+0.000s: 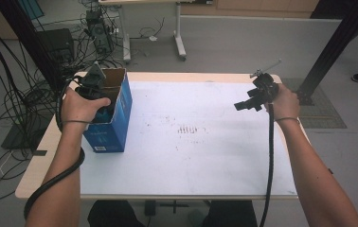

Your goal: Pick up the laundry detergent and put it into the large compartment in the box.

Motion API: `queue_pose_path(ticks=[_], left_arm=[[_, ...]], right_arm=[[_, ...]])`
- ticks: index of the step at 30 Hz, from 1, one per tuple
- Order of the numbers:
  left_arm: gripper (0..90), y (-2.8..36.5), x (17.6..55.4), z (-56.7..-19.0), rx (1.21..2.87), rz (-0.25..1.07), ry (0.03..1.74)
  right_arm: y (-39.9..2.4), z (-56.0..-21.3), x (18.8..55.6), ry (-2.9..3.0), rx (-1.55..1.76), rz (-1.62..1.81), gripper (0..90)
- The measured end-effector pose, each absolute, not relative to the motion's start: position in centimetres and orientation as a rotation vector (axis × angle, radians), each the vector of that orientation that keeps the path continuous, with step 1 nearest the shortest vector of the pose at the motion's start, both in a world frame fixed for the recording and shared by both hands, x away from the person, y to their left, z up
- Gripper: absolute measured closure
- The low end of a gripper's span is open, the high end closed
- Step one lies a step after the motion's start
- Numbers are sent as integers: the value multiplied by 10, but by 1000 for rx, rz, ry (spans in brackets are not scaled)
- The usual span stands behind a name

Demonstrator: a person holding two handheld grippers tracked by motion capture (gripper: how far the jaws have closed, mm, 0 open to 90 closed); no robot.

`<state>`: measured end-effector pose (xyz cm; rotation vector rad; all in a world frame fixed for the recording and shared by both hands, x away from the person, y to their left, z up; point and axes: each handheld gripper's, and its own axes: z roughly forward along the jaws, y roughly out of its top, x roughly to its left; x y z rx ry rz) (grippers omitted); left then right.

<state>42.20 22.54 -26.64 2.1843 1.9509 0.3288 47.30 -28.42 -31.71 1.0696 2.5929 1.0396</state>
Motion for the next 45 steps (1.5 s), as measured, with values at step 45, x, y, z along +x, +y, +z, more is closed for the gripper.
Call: queue_pose_path(ticks=[45], left_arm=[[375, 223, 422, -267, 2177, 338, 1952]], right_arm=[[-286, -318, 474, 2592, 1083, 1041, 32]])
